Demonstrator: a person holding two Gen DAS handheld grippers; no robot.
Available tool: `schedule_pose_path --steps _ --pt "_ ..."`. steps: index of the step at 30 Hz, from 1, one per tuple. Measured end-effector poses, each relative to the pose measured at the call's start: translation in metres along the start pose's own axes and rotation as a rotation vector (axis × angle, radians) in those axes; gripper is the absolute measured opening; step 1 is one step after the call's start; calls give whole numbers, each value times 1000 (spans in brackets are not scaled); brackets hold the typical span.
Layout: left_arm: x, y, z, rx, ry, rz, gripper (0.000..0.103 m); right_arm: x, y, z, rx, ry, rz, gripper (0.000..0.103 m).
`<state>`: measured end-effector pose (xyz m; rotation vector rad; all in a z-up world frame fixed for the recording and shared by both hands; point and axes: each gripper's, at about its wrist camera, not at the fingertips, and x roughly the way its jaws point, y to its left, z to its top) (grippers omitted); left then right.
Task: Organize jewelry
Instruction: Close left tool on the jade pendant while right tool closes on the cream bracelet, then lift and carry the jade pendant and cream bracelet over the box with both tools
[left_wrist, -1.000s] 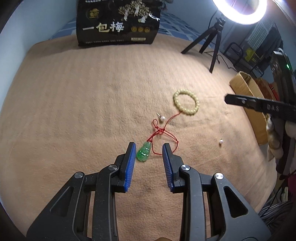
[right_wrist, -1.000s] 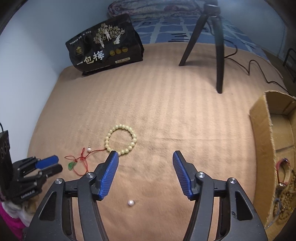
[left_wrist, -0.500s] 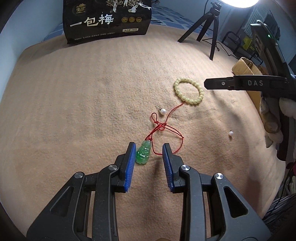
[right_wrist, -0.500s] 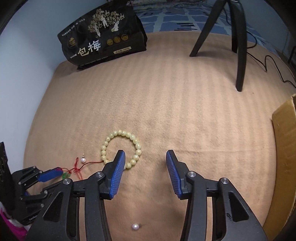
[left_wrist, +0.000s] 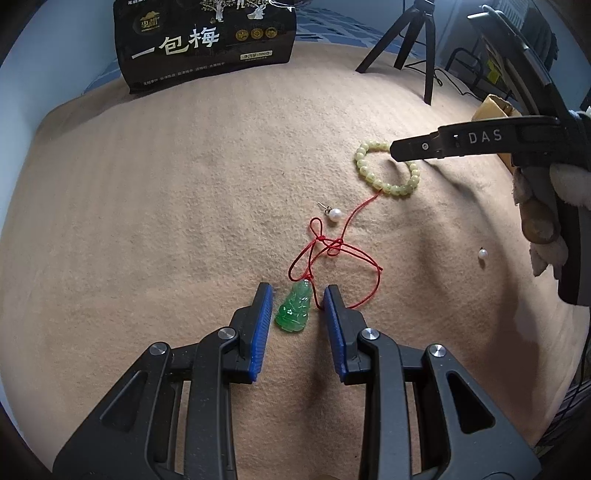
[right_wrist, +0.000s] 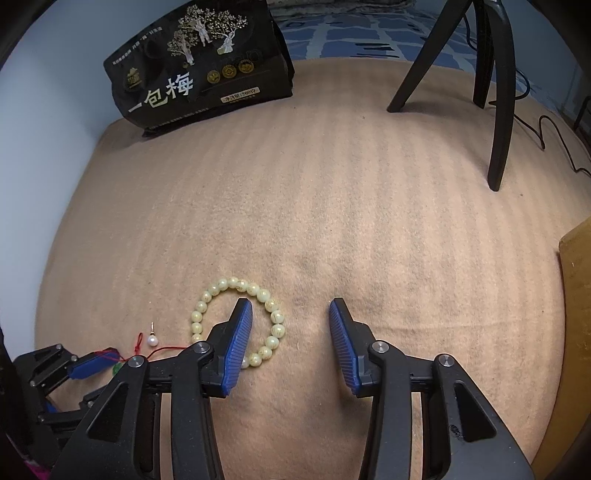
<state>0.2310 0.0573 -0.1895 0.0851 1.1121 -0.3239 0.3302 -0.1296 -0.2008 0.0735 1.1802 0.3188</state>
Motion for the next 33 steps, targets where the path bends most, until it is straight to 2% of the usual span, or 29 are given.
schedule_pose_path --steps 3,6,8,10,12,19,33 --pt "0 1 1 -6 -3 6 20 3 4 2 -18 -1 -27 39" --pt "1 1 2 -11 -9 11 17 4 7 1 -31 -4 -52 34" --pt "1 1 2 -7 -15 24 15 6 11 0 -58 -5 -81 26" --pt "1 0 2 0 -21 34 14 7 15 -1 -86 -9 -94 12" --pt "1 -1 2 2 -26 40 14 8 19 -2 -100 -9 -94 7" --pt "-8 4 2 -29 -39 26 14 -1 26 -6 -123 -23 -99 6" --pt "-57 1 9 -50 -134 10 14 -65 27 -25 -149 -108 -98 6"
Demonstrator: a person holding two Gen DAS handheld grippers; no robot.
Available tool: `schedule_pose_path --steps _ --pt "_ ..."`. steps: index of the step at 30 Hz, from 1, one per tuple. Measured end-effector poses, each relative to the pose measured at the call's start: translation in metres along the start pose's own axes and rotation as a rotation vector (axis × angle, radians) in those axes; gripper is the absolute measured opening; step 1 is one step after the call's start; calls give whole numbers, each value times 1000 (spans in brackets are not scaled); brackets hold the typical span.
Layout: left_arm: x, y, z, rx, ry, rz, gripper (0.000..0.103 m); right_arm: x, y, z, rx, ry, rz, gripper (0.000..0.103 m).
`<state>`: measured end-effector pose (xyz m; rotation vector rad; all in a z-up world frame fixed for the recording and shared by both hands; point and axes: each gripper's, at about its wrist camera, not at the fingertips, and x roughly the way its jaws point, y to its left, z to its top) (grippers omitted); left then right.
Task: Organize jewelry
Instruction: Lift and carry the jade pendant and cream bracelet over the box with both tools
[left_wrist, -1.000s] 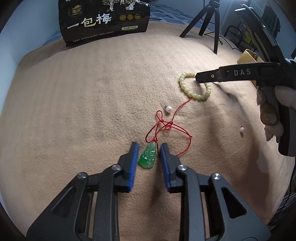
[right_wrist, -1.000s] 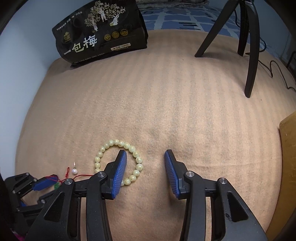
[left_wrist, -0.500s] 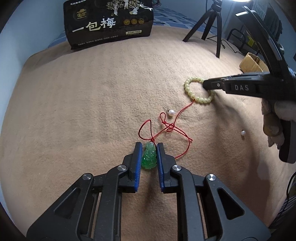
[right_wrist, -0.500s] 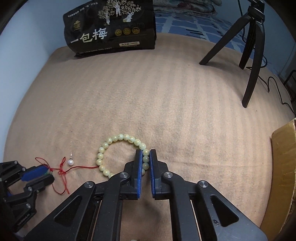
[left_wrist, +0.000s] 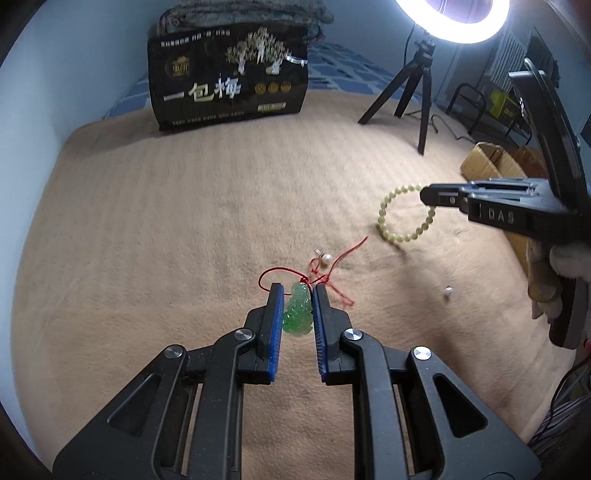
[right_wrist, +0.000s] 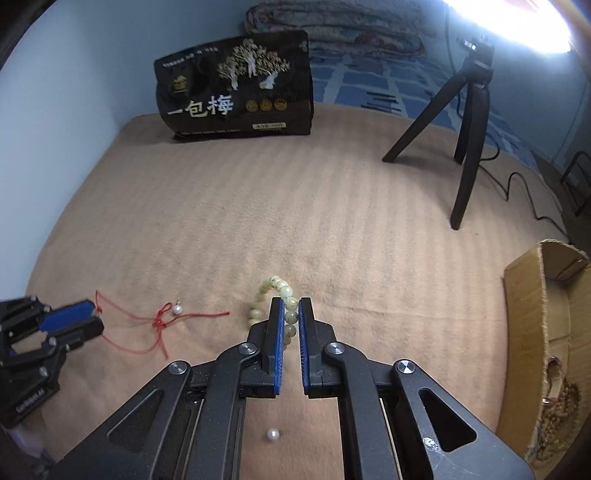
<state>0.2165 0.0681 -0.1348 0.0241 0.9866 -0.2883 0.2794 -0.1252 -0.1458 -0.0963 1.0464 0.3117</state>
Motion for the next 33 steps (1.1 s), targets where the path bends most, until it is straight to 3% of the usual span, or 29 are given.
schedule_pose_path --steps 20,33 --pt "-70 -31 12 -9 -131 -27 14 -86 -20 -27 14 -105 -26 6" --pt "-106 -72 14 54 -209 -64 14 -138 -31 -50 0 -183 -35 6"
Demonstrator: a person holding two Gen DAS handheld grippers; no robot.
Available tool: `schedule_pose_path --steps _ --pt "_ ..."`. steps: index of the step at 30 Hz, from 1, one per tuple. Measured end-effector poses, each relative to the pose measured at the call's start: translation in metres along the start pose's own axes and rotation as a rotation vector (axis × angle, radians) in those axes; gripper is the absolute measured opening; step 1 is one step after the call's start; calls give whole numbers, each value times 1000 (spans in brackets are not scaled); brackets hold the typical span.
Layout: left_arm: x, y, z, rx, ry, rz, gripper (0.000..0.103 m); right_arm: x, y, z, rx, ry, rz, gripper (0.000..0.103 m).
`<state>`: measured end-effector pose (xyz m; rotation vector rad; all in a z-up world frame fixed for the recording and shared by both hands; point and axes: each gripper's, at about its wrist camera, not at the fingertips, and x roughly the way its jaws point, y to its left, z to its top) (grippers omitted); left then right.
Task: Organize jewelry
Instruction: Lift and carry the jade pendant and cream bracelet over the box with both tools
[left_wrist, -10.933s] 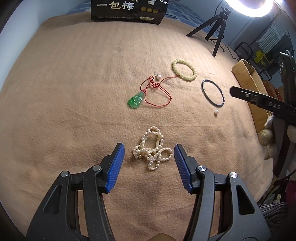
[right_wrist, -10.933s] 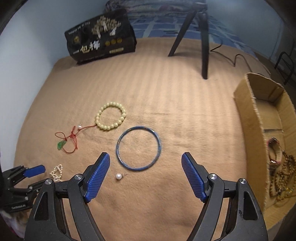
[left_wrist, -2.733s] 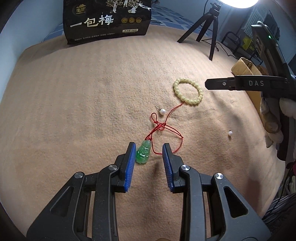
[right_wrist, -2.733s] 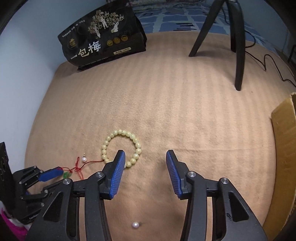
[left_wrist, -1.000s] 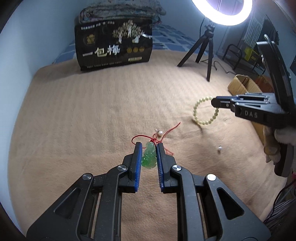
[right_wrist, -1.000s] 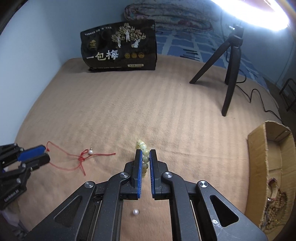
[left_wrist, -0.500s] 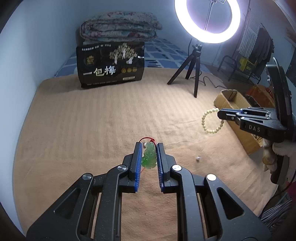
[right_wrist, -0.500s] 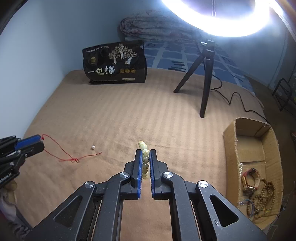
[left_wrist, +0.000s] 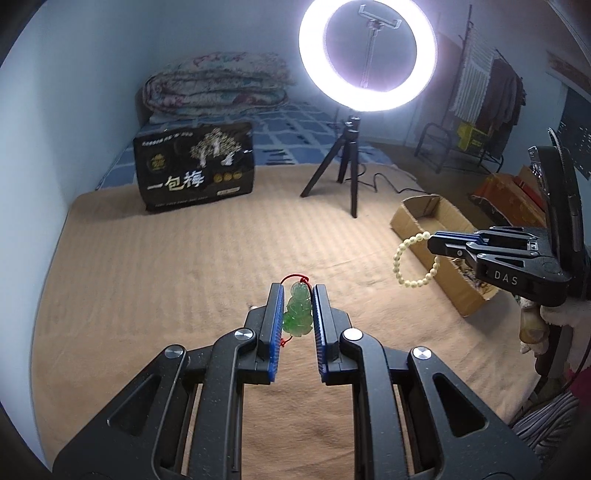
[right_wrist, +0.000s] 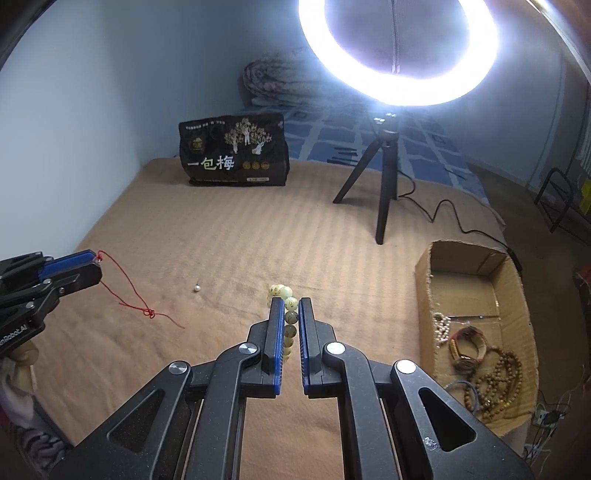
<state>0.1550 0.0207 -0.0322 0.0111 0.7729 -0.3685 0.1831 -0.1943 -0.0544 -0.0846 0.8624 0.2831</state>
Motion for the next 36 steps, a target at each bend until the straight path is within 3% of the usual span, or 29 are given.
schedule_pose_path --steps 15,36 --pt "2 -78 21 74 -38 -112 14 -47 -61 -21 58 -65 -75 6" --pt "58 -203 75 147 -63 -287 14 -71 -182 -65 229 -61 -194 6"
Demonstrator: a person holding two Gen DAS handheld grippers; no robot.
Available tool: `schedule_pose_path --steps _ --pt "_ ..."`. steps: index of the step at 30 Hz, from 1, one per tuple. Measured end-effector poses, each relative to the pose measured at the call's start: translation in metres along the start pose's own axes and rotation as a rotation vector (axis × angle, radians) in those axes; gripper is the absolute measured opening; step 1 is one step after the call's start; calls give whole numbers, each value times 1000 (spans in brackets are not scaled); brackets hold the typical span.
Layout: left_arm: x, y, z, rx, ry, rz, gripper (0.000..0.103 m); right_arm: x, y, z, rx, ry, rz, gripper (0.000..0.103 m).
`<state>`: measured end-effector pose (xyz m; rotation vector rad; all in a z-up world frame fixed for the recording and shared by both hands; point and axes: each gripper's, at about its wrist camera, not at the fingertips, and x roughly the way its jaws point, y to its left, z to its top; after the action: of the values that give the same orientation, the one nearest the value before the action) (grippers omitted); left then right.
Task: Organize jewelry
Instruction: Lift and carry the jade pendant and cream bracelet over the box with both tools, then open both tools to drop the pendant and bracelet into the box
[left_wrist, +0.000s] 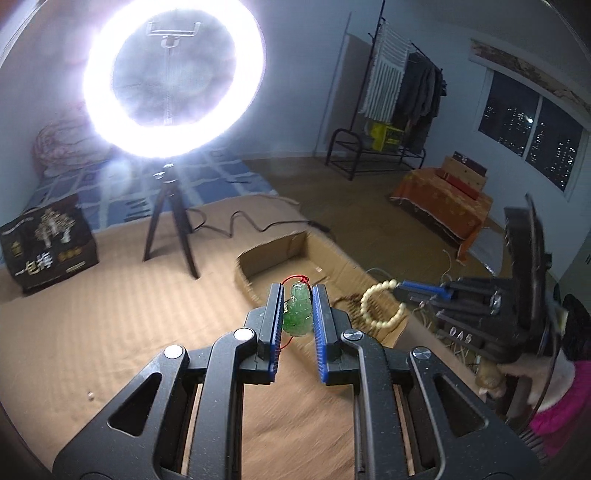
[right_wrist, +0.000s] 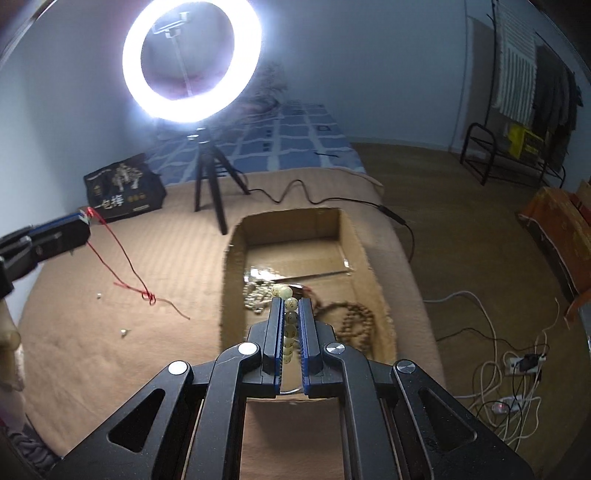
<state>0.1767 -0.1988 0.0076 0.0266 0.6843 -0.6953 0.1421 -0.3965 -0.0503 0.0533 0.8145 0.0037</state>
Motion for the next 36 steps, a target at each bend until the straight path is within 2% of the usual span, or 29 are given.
schedule_pose_path --steps 8,16,26,36 --pt "29 -24 14 20 7 -38 14 9 -27 -6 32 26 -25 6" --pt "70 -34 8 18 57 -43 14 23 -40 -11 56 62 -22 6" --pt "108 -33 -5 18 126 -17 14 43 -45 -17 76 119 -17 6" --pt "129 -29 -14 21 164 8 14 50 -50 -19 97 142 -12 6"
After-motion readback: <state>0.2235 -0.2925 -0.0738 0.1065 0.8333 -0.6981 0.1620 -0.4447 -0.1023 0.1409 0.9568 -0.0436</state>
